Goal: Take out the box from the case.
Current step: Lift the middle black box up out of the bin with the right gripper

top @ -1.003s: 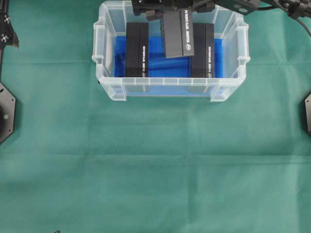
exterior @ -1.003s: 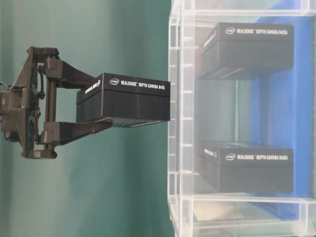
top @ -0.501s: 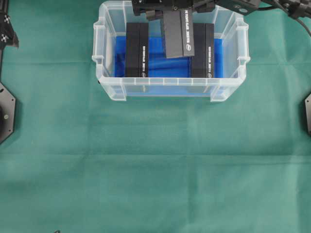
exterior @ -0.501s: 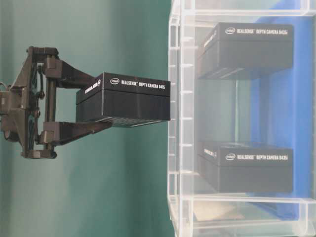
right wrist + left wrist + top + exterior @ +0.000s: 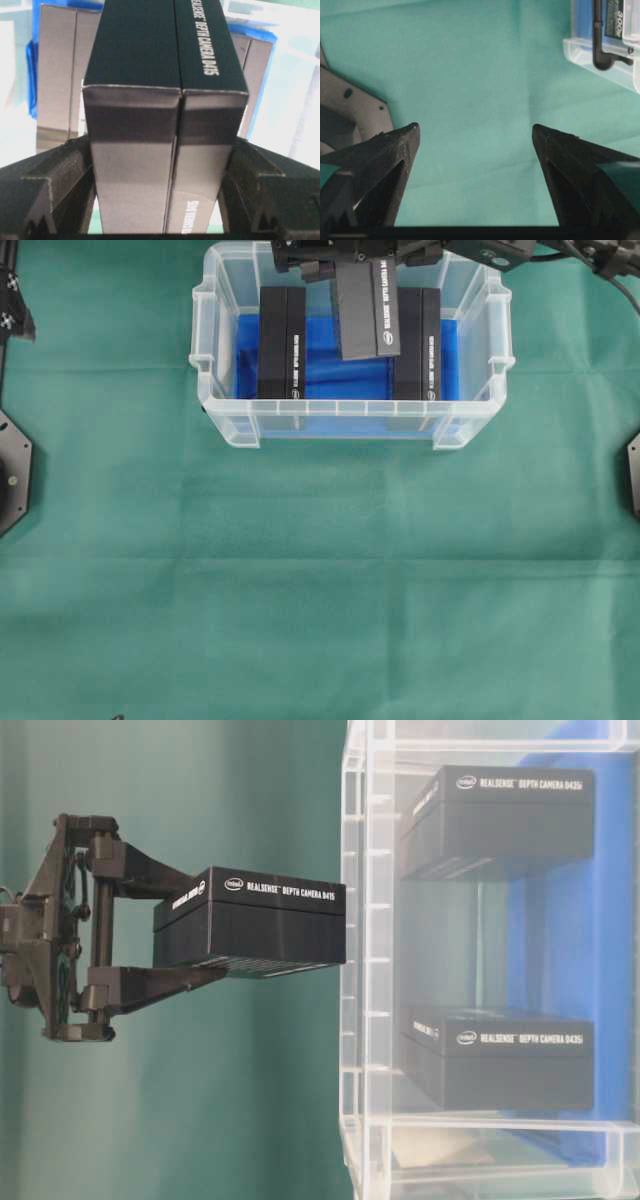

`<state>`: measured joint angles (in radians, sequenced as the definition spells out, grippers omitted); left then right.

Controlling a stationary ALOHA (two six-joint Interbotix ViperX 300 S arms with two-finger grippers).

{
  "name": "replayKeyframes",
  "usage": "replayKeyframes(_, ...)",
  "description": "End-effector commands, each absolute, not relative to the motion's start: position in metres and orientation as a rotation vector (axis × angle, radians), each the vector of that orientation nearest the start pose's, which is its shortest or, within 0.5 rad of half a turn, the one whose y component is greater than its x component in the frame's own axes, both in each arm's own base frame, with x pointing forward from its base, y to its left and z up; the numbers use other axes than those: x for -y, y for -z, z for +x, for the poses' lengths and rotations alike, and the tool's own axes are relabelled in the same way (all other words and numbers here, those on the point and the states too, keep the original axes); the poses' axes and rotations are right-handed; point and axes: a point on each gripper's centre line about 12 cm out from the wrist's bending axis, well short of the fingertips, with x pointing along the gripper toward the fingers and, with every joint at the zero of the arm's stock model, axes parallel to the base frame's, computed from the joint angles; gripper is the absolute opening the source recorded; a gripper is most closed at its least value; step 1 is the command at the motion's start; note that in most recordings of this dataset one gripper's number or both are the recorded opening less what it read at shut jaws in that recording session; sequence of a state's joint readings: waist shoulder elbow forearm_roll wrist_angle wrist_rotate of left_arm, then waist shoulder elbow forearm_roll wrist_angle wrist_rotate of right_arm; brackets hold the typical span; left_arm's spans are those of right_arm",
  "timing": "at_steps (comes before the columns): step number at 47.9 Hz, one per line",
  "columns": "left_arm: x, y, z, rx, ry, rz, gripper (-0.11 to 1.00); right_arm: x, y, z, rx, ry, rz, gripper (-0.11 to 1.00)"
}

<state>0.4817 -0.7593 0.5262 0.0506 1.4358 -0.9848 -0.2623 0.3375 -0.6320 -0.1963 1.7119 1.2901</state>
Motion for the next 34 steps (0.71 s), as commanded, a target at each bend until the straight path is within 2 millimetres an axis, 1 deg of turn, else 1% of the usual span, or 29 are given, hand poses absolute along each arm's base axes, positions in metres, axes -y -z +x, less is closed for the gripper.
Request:
replayKeyframes(1,-0.086,-0.351,0.15,-0.858,-1.023,-1.096,0.94,0.138,-0.398,0.424,-0.883,1.211,1.122,0.67)
replayKeyframes(21,-0.086,-0.351,0.149,-0.861,-1.024,-1.096,0.94,0.139,-0.398,0.424,-0.874,1.222,1.119,0.67)
replayKeyframes(29,-0.085,-0.35,0.148,-0.87,-1.028,-1.097,0.94,0.13,-0.398,0.427,-0.876,1.213,1.119,0.67)
replayKeyframes(34,-0.085,-0.35,0.148,-0.874,-1.03,-1.097,0.94,0.121,-0.398,0.429,-0.878,1.207,1.122,0.67)
